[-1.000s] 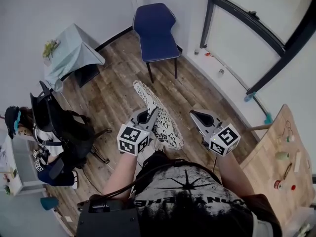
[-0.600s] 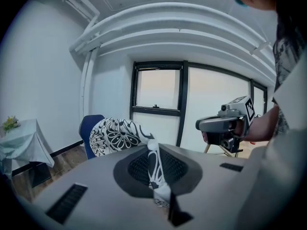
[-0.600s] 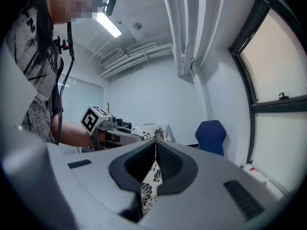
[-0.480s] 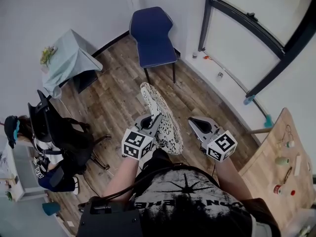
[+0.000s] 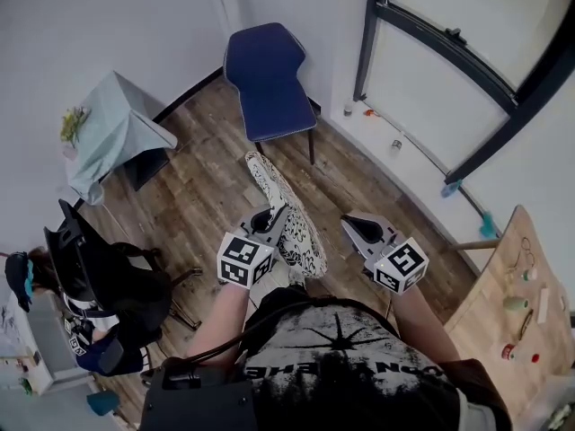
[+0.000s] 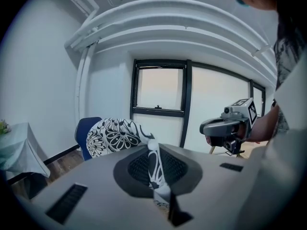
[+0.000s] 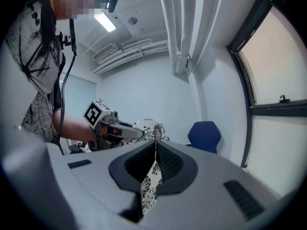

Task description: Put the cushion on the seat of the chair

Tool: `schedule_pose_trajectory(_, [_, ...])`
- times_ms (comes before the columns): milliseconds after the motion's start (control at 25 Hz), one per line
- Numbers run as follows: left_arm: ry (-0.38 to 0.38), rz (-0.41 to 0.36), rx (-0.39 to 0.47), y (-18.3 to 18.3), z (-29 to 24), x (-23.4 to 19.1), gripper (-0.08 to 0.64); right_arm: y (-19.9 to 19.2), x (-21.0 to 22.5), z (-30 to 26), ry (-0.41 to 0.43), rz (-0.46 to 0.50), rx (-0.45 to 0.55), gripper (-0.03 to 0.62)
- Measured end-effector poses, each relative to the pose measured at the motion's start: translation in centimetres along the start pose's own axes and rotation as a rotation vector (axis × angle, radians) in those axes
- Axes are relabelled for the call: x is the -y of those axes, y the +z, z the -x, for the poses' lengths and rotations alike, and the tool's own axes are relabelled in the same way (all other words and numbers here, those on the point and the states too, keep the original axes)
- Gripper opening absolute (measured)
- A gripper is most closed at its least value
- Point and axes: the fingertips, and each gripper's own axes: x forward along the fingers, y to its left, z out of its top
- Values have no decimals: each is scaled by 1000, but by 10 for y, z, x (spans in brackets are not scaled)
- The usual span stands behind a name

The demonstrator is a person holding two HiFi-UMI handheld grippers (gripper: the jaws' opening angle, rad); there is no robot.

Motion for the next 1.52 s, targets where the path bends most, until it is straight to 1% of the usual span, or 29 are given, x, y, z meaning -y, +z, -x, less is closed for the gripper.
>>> schedule_pose_trajectory(160, [-25, 0, -12, 6, -19, -30, 23, 0, 21, -31, -22, -12, -16, 18])
schedule_pose_trajectory(400, [-44, -22, 5, 26, -47, -86, 23, 10, 58, -86, -47, 19, -31, 18])
schedule_pose_trajectory(520, [-49, -23, 0, 28, -57, -112, 23, 8, 69, -116, -40, 18, -41, 19])
schedule_pose_trajectory(680, [-56, -24, 4, 34, -70, -140, 23, 17, 81, -150, -31, 20, -36, 18])
schedule_pose_trajectory(760, [-61, -22, 4, 34, -74, -150, 23, 23, 86, -162, -22, -7, -22, 18])
schedule_pose_trajectory(840, [-65, -17, 5, 33, -78, -160, 23, 24, 91, -174, -14, -13, -21, 18])
schedule_pose_trajectory(1040, [-60, 25, -3, 24, -91, -178, 23, 14, 108, -194, -6, -7, -65, 18])
schedule_pose_trajectory(1160, [-64, 40, -20, 17, -101, -184, 23, 11, 120, -199, -8, -31, -72, 18])
schedule_pose_trajectory(1360, [-49, 98, -44, 13, -128, -200, 23, 7, 159, -213, -23, -43, -78, 18])
schedule_pose_trajectory(1520, [-34, 97, -57, 23, -161, -210, 23, 9, 201, -225, -9, -48, -70, 18])
